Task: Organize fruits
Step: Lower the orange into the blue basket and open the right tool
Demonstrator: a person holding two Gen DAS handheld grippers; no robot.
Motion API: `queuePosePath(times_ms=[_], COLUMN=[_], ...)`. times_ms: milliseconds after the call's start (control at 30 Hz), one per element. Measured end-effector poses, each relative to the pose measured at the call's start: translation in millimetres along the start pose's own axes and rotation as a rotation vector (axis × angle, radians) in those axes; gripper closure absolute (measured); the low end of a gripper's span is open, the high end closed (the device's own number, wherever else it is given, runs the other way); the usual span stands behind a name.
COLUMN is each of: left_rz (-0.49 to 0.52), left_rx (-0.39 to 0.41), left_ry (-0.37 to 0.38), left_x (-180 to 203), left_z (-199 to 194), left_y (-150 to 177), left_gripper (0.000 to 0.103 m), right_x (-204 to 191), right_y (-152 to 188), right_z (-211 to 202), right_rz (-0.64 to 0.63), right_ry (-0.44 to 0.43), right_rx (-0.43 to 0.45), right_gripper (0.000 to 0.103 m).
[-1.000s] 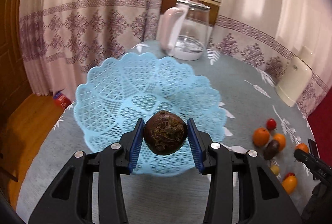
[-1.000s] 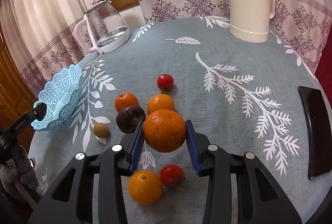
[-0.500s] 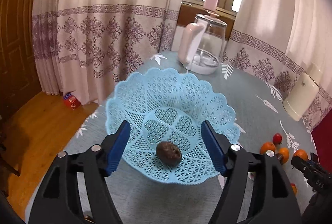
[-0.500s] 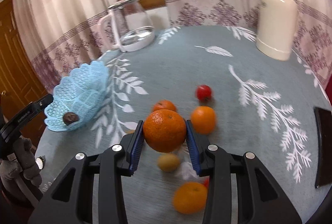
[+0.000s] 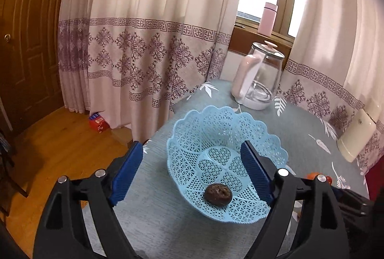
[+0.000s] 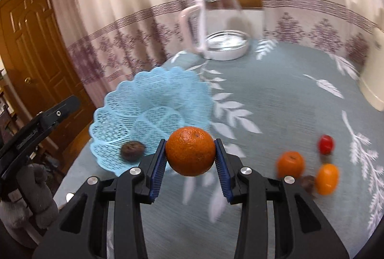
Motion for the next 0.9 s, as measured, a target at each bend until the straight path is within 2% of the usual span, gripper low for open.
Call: queuePosePath(times_ms=[133,300,333,367,433,767,900], left_rz=[-0.025,-0.051,-0.054,-0.057,-0.06,-0.048,-0.048], left_rx=[0.003,0.003,0.003,0.002,0.001,0.0,0.007], left_ry=[0.006,0.008,0.008,0.008,0.011,0.027,0.038], left_x=[-7.8,-14.8,-15.2,-15.7,-15.7,-9.8,-6.2], left_z=[-2.6,-3.5,-3.5,-3.5,-3.3,-5.9,-9.5], left_y=[-4.3,-7.0,-7.4,-7.8,-7.8,-6.8,-7.3], left_gripper=[0.017,0.014,0.013,0.013,0.012,0.012,0.005], right_x=[-19.9,-26.3,-26.3,-26.1,-24.3,-11.2,-7.6], right_y=[-3.5,-3.7,-4.1,-4.6,-5.8,3.5,9.5], right_z=[20.7,39.7,40.7,41.4,38.6,20.4,10.6], right_rz=[-0.029,-0.029,-0.025,-0.022,-0.012,0.043,0.069], right_ry=[-0.014,-0.005,-0.005,-0.004,0.0,0.01,0.009], right_rx=[-0.023,-0.049,-0.047,-0.045,-0.033,-0.009,0.002], right_gripper=[0.063,0.062,0.061,0.055,0.044,0.043,0.042])
Point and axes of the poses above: each gripper's, at about its wrist camera, not at the fingertips, and z roughly the way its jaws point, x to its right, y to its underside, the point moved 9 cm from there along z, roughly the way its jaws point, and after that the axes turned 5 degrees about -y, right-handed, at the moved point
